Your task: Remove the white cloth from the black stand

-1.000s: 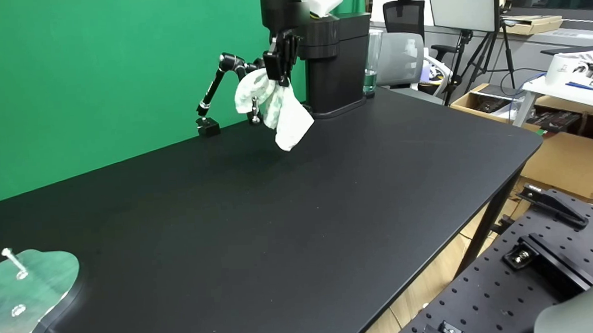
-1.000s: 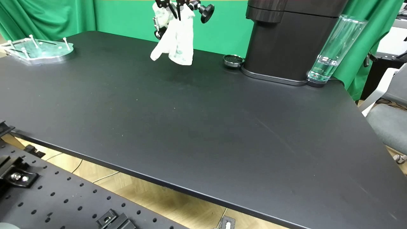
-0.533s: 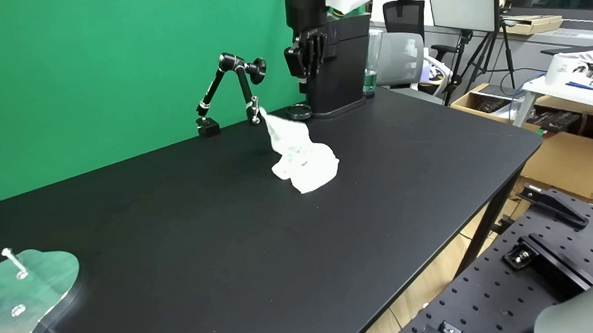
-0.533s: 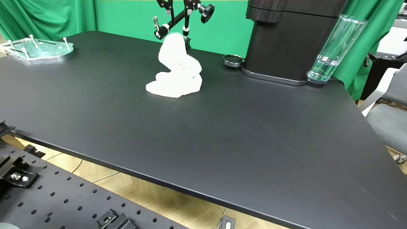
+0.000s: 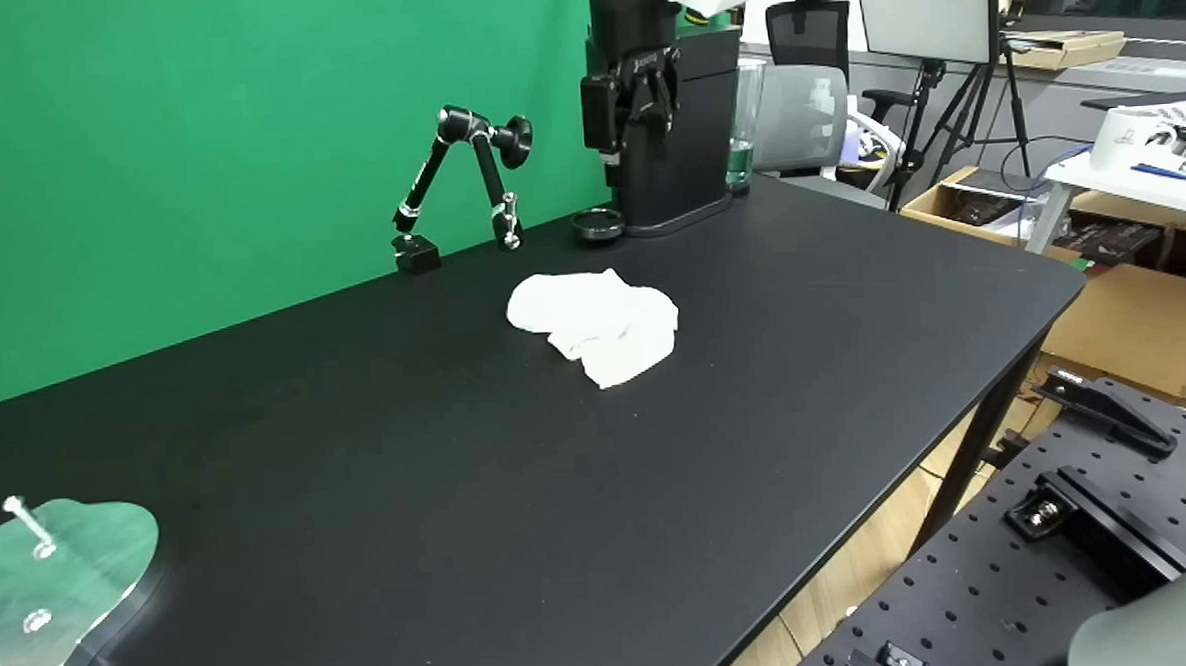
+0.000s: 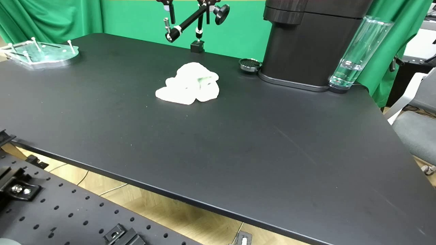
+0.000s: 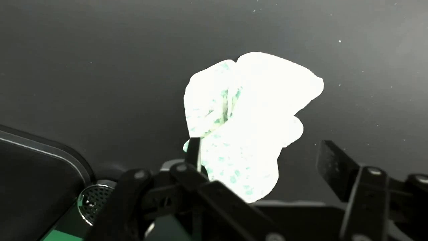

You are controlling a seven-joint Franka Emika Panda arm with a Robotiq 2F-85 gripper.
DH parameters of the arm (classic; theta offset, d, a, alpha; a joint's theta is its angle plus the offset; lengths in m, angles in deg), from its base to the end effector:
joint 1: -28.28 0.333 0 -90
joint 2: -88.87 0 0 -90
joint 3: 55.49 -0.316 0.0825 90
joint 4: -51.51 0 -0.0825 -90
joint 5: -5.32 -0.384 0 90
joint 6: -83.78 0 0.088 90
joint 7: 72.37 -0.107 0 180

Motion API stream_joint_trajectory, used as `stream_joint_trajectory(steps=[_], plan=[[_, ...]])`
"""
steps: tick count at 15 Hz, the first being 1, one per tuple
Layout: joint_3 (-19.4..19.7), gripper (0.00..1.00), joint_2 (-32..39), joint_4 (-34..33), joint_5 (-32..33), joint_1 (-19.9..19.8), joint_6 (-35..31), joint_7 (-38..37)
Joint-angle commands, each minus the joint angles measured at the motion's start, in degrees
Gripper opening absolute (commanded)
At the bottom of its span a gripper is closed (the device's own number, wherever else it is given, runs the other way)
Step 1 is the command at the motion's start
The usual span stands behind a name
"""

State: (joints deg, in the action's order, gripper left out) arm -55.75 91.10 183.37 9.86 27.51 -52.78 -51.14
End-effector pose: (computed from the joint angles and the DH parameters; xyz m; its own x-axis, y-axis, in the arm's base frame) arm 0.5205 -0.0054 0.3345 0.9135 0.4064 0.0181 0.4044 -0.9120 0.0678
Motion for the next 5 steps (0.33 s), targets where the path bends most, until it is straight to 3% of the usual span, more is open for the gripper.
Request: stream_joint_trajectory(steps=[1,5], plan=[[0.1,1.0,-2.1,1.3,1.2,0.3,2.3,-4.4],[-0.2,1.0,-2.0,1.3,1.0,0.6,4.4,-4.8]])
